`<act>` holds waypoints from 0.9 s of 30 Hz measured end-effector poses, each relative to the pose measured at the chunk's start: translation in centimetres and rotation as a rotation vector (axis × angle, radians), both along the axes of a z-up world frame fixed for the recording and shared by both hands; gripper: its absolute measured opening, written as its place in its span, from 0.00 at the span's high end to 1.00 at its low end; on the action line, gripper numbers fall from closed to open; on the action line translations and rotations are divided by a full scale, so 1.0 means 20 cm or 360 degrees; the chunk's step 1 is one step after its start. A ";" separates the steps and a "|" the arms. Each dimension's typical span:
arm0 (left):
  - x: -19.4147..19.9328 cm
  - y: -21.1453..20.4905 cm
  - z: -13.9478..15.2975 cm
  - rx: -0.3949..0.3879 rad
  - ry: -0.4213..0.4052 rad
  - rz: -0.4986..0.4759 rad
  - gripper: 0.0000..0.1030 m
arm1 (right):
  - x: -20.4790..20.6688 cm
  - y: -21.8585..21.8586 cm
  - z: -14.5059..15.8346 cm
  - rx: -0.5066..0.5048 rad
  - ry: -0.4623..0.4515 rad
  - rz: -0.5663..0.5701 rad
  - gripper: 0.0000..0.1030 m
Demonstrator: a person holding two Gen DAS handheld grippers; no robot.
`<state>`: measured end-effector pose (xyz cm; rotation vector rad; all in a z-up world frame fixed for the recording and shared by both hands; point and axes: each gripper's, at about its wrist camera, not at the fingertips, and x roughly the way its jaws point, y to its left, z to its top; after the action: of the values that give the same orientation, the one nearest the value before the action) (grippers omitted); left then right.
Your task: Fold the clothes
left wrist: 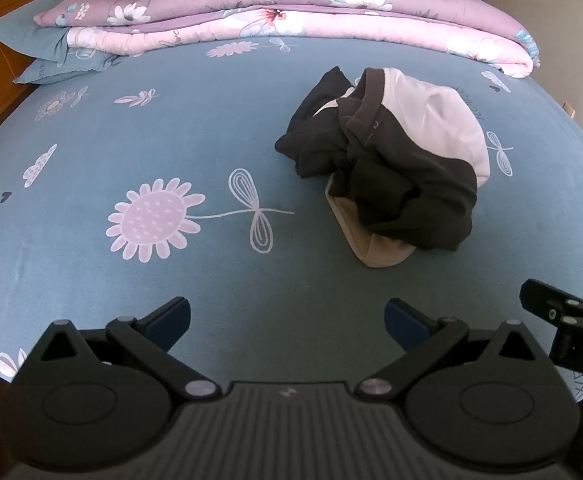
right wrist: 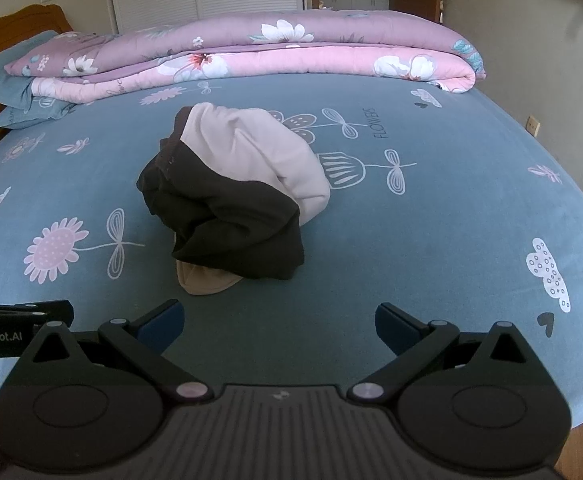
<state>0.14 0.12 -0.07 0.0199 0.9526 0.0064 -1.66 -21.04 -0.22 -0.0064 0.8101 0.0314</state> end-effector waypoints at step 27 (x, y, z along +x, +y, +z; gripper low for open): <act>0.05 0.06 -0.07 -0.0078 0.0048 0.0045 0.01 | 0.06 0.03 -0.01 -0.0035 -0.0027 0.0054 0.00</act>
<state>1.18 1.30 -1.51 -0.0386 0.9827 0.0091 -0.44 -20.52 -0.45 -0.0412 0.7933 0.0542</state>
